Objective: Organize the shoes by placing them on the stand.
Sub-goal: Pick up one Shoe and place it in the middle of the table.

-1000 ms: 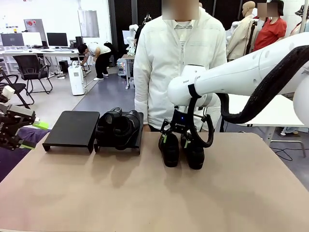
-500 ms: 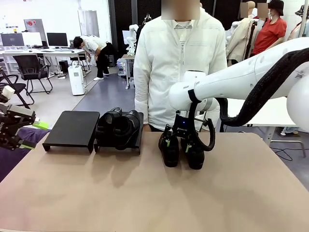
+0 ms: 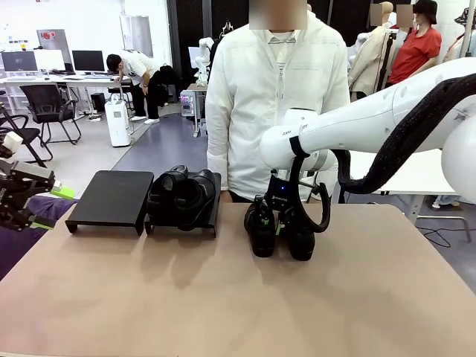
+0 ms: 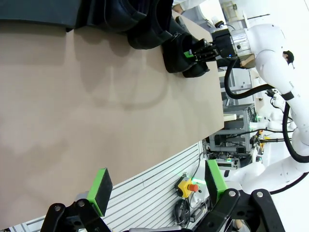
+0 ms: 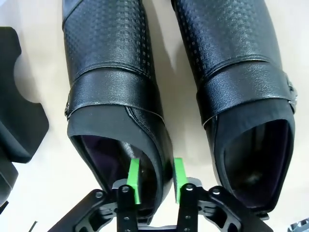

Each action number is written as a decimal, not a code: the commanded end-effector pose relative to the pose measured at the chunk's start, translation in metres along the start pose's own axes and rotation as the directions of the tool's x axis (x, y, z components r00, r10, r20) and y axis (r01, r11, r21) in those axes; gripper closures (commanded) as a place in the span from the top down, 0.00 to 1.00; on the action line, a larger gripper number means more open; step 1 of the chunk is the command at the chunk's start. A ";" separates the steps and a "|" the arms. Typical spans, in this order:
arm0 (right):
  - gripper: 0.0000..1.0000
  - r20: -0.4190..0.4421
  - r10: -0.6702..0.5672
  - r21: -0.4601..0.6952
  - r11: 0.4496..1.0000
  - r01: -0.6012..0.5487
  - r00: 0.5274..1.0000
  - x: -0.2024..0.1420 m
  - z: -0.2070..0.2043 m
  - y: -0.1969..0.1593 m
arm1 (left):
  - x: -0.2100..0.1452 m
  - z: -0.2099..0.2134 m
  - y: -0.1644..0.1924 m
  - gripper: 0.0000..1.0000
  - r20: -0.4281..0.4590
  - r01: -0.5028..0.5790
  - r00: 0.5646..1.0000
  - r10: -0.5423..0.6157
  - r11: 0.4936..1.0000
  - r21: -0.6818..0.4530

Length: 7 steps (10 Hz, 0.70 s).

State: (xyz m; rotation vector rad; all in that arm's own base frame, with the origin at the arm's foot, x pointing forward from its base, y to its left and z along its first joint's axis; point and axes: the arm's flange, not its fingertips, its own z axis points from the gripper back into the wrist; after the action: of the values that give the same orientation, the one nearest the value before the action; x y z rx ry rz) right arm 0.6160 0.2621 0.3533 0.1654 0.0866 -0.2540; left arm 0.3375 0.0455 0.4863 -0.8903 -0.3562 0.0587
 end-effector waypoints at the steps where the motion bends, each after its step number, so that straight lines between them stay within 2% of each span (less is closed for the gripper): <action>1: 0.00 0.004 -0.017 0.022 1.000 0.017 1.000 0.002 0.003 0.003 | -0.001 0.003 0.003 1.00 -0.007 0.017 1.000 -0.017 1.000 -0.002; 5: 0.00 0.017 0.019 0.033 0.999 -0.019 1.000 -0.017 0.015 -0.001 | -0.001 0.003 0.003 1.00 -0.007 0.017 1.000 -0.017 1.000 -0.002; 7: 0.00 0.033 0.092 0.070 0.993 -0.094 0.995 -0.045 0.042 -0.003 | -0.001 0.003 0.003 1.00 -0.007 0.017 1.000 -0.017 1.000 -0.002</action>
State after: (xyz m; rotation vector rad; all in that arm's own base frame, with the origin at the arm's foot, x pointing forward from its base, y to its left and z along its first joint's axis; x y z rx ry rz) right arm 0.5993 0.2700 0.3804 0.1836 0.0651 -0.2158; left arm 0.3376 0.0455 0.4862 -0.8904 -0.3558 0.0588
